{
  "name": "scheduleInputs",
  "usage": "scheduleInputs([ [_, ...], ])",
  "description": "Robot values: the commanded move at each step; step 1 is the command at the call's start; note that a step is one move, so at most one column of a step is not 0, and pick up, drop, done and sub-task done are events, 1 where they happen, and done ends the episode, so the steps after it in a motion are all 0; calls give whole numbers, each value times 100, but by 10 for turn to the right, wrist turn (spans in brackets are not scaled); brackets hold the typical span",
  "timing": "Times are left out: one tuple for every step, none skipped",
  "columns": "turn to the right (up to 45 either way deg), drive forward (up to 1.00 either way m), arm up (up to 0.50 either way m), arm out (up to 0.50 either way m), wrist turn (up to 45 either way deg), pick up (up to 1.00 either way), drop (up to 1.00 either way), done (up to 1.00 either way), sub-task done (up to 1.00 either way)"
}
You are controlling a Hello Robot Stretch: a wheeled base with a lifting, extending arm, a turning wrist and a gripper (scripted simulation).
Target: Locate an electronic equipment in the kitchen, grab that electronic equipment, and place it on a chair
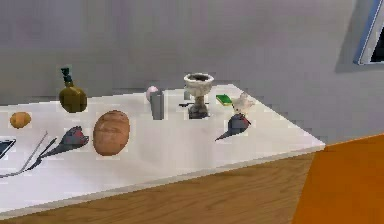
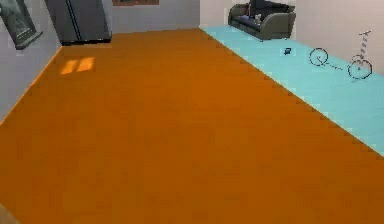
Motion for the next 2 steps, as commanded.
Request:
scheduleInputs([
  [60, 0, 0, 0, 0, 0, 0, 0, 0],
  [0, 35, 0, 0, 0, 0, 0, 0, 0],
])
